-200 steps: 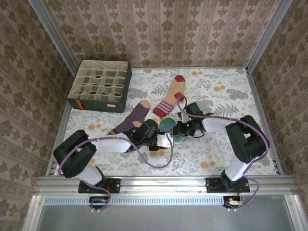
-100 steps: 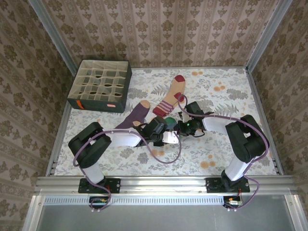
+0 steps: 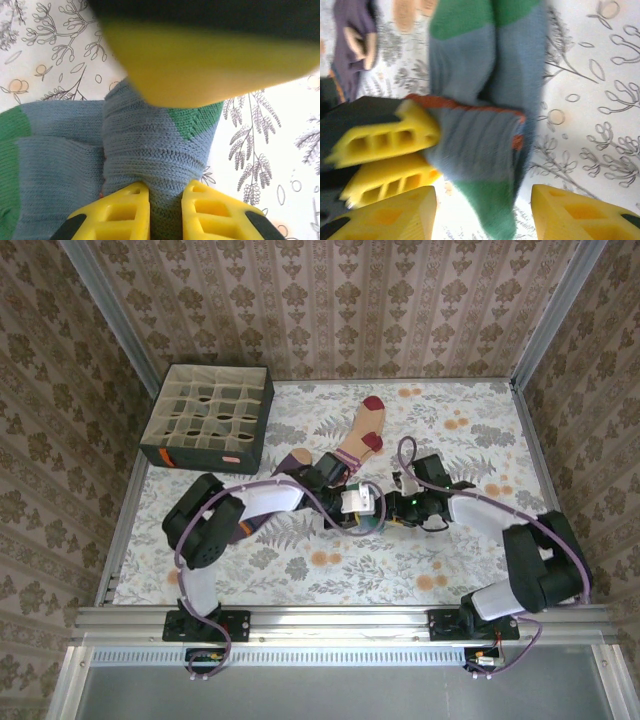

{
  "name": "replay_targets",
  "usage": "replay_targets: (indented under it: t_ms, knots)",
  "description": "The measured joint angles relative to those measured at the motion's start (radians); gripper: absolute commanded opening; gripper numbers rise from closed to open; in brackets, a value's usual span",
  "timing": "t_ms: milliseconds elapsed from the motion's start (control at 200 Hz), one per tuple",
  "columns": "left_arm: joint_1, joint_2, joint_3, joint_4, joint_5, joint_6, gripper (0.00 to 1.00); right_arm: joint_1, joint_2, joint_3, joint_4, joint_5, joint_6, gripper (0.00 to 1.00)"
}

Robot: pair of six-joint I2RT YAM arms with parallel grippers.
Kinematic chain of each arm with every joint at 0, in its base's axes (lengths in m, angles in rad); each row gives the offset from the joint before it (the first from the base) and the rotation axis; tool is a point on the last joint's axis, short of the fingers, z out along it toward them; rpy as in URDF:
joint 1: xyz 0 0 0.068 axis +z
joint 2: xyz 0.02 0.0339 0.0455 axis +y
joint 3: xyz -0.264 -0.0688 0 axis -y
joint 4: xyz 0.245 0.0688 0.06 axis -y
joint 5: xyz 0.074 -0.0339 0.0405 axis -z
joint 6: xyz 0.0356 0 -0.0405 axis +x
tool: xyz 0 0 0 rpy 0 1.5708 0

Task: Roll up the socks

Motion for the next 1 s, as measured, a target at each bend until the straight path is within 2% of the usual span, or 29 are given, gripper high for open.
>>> replay_targets:
  t_ms: [150,370,500,670,750,895,1000]
  knots:
    - [0.031,0.066,0.083,-0.114,0.155,-0.068,0.08,0.000,-0.111,-0.053,0.009,0.007,0.002,0.52]
    - [0.069,0.130,0.109,-0.185,0.359,-0.151,0.08,0.013,-0.111,-0.086,0.023,0.019,0.001,0.53]
    - [0.089,0.161,0.123,-0.196,0.427,-0.192,0.08,0.050,-0.053,-0.083,0.043,0.020,0.001,0.53]
    - [0.098,0.172,0.126,-0.191,0.452,-0.229,0.08,0.100,0.041,-0.064,0.058,0.024,0.002,0.52]
    - [0.098,0.172,0.118,-0.178,0.454,-0.236,0.08,0.109,0.074,-0.045,0.063,0.024,0.005,0.45]
    - [0.099,0.159,0.093,-0.140,0.444,-0.235,0.12,0.113,0.124,-0.008,0.052,0.015,0.020,0.23]
    - [0.096,0.113,0.040,-0.084,0.397,-0.222,0.16,0.114,0.147,0.015,0.037,0.011,0.038,0.15]
